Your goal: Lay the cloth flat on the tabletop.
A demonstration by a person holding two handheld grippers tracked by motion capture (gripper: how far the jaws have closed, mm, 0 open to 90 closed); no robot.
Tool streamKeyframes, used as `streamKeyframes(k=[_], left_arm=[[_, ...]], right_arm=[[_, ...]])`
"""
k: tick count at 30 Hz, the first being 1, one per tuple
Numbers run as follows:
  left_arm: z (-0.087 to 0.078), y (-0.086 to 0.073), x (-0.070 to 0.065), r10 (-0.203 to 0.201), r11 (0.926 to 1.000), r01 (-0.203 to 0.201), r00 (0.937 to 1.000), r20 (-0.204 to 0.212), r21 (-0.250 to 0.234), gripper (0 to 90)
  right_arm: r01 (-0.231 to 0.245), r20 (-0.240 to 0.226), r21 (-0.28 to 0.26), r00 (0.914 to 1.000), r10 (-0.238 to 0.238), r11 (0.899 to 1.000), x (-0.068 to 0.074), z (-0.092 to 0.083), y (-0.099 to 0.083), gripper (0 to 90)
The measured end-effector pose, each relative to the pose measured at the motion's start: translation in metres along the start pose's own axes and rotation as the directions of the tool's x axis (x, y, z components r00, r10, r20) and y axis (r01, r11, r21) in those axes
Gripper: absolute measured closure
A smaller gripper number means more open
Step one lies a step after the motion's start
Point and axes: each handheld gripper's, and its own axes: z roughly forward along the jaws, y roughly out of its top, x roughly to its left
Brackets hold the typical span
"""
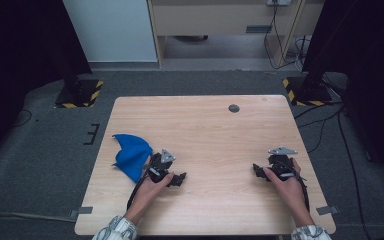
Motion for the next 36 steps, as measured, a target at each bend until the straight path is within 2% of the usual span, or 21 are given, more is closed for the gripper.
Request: streamKeyframes(k=[7,12,15,16,18,19,20,21,22,23,25,26,27,29,30,31,32,33,34,35,36], left_arm=[[-0.002,0.0,0.0,0.01,0.9999,-0.01,0.9999,0.006,-0.008,5.4],[-0.02,0.006,0.001,-0.015,0.997,0.015,0.9999,0.002,-0.076,6.2],[-0.03,0.01,0.005,0.001,0.995,-0.003,0.9999,-0.015,-0.1,6.3],[-0.04,0.014,0.013,0.011,0.9934,-0.017,0.9986,-0.052,-0.114,6.3],[-0.05,0.013,0.025,-0.041,0.9888,0.035,0.9984,-0.039,-0.145,7.0],[-0.05,0.013,0.025,-0.041,0.9888,0.035,0.9984,-0.039,-0.145,7.0],[-0.06,0.011,0.037,-0.07,0.9845,0.06,0.9962,-0.052,-0.165,6.9],[-0.06,0.011,0.037,-0.07,0.9845,0.06,0.9962,-0.052,-0.165,6.9],[-0.068,0.009,0.045,-0.061,0.9858,0.046,0.9937,-0.094,-0.162,6.8],[-0.068,0.009,0.045,-0.061,0.9858,0.046,0.9937,-0.094,-0.162,6.7],[-0.074,0.007,0.052,-0.07,0.9835,0.053,0.9928,-0.097,-0.173,6.3],[-0.08,0.005,0.06,-0.078,0.9821,0.057,0.9909,-0.11,-0.18,6.3],[-0.08,0.005,0.06,-0.078,0.9821,0.057,0.9909,-0.11,-0.18,6.2],[-0.085,0.002,0.069,-0.081,0.9832,0.055,0.9861,-0.145,-0.174,6.1],[-0.089,-0.001,0.077,-0.093,0.9823,0.063,0.9815,-0.167,-0.176,6.0],[-0.089,-0.001,0.077,-0.093,0.9823,0.063,0.9815,-0.167,-0.176,6.0],[-0.09,-0.004,0.081,-0.109,0.9804,0.077,0.9788,-0.174,-0.181,6.0],[-0.092,-0.007,0.086,-0.128,0.9782,0.093,0.9752,-0.181,-0.186,6.0],[-0.093,-0.014,0.094,-0.156,0.976,0.117,0.9654,-0.21,-0.183,6.0],[-0.093,-0.014,0.094,-0.156,0.976,0.117,0.9654,-0.21,-0.183,6.0],[-0.092,-0.02,0.1,-0.172,0.9749,0.134,0.9601,-0.22,-0.177,6.0]], right_arm=[[0.0,0.0,0.0,1.0,0.0,1.0,0.0,0.0,0.0,3.6],[0.0,0.0,0.0,1.0,0.0,1.0,0.0,0.0,0.0,3.6],[0.0,0.0,0.0,1.0,0.0,1.0,0.0,0.0,0.0,3.6],[0.0,0.0,0.0,1.0,0.0,1.0,0.0,0.0,0.0,3.6],[0.0,0.0,0.0,1.0,0.0,1.0,0.0,0.0,0.0,3.6],[0.0,0.0,0.0,1.0,0.0,1.0,0.0,0.0,0.0,3.6],[0.0,0.0,0.0,1.0,0.0,1.0,0.0,0.0,0.0,3.6],[0.0,0.0,0.0,1.0,0.0,1.0,0.0,0.0,0.0,3.6],[0.0,0.0,0.0,1.0,0.0,1.0,0.0,0.0,0.0,3.6],[0.0,0.0,0.0,1.0,0.0,1.0,0.0,0.0,0.0,3.6],[0.0,0.0,0.0,1.0,0.0,1.0,0.0,0.0,0.0,3.6],[0.0,0.0,0.0,1.0,0.0,1.0,0.0,0.0,0.0,3.6],[0.0,0.0,0.0,1.0,0.0,1.0,0.0,0.0,0.0,3.6],[0.0,0.0,0.0,1.0,0.0,1.0,0.0,0.0,0.0,3.6],[0.0,0.0,0.0,1.0,0.0,1.0,0.0,0.0,0.0,3.6],[0.0,0.0,0.0,1.0,0.0,1.0,0.0,0.0,0.0,3.6],[0.0,0.0,0.0,1.0,0.0,1.0,0.0,0.0,0.0,3.6],[0.0,0.0,0.0,1.0,0.0,1.0,0.0,0.0,0.0,3.6],[0.0,0.0,0.0,1.0,0.0,1.0,0.0,0.0,0.0,3.6],[0.0,0.0,0.0,1.0,0.0,1.0,0.0,0.0,0.0,3.6],[0.0,0.0,0.0,1.0,0.0,1.0,0.0,0.0,0.0,3.6]])
